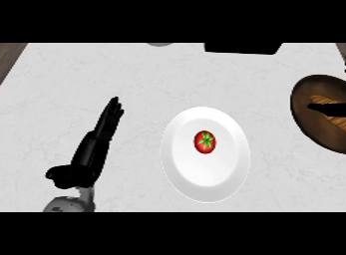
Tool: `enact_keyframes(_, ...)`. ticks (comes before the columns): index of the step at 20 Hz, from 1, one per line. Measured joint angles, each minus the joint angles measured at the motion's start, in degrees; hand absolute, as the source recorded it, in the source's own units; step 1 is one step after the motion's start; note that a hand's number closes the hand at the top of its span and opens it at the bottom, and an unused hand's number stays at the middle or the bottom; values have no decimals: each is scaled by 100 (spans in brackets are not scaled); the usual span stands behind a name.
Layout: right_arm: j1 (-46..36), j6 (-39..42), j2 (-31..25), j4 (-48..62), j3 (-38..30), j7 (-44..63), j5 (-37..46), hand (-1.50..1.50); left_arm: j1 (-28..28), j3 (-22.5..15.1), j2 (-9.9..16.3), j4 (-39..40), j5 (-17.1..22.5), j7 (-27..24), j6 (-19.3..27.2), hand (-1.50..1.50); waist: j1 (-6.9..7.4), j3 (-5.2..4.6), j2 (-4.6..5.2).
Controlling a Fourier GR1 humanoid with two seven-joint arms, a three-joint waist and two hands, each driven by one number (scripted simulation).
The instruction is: Pick the croissant from the plate and place it in the pan
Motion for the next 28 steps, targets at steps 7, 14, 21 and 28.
enact_keyframes(7,274,1398,-620,299,-524,-366,-605,-150,132,44,46,-35,10,-71,-31,0,-89,-4,-32)
enact_keyframes(14,789,2858,-1153,362,-555,-634,-769,-150,169,104,55,-92,57,-37,-41,0,-150,-3,-54)
enact_keyframes(21,1320,3042,-1231,97,-390,-887,-781,-150,178,115,46,-123,19,4,-4,0,-198,-2,-77)
enact_keyframes(28,1755,2919,-1229,-109,-198,-1176,-779,-150,114,139,52,-192,20,163,3,0,-213,-1,-87)
